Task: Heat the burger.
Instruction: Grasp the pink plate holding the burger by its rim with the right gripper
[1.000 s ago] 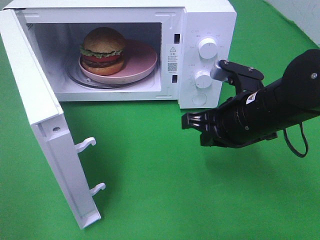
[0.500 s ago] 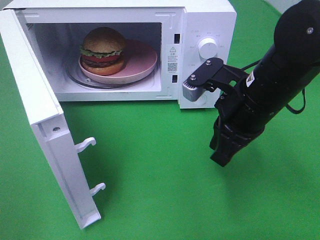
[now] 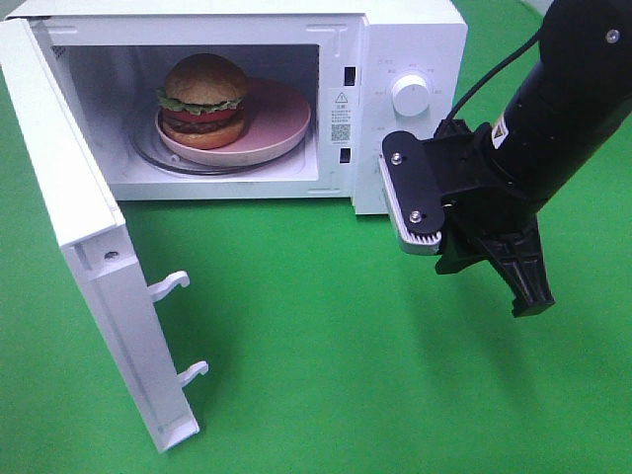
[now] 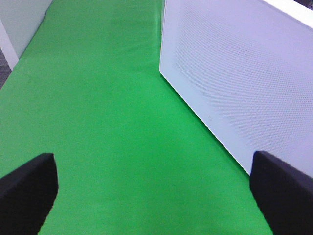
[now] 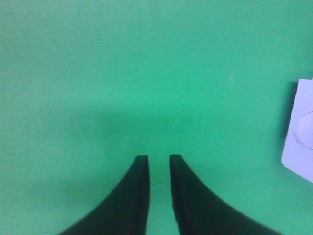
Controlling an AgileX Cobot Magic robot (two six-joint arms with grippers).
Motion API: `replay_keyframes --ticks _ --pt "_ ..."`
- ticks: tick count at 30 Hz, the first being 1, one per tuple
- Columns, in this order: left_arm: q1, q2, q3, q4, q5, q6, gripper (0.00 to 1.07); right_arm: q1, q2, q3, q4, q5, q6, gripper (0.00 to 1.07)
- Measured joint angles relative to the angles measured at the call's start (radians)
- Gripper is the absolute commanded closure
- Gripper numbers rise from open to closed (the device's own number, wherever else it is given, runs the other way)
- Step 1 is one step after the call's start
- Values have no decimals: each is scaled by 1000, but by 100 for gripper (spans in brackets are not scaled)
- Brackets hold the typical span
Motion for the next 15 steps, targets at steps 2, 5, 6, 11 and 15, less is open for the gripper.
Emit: replay_keyframes --ticks 2,5,6,11,15 --pt "0 0 0 0 0 0 6 0 0 0 -16 -31 -7 59" --pt "0 0 0 0 0 0 6 5 0 0 -38 -82 -14 41" --pt "0 0 0 0 0 0 6 19 0 0 -62 -127 -9 31" --pt "0 0 0 0 0 0 6 52 0 0 -98 -217 51 23" --pt "0 0 0 0 0 0 6 64 0 0 -126 -302 93 23"
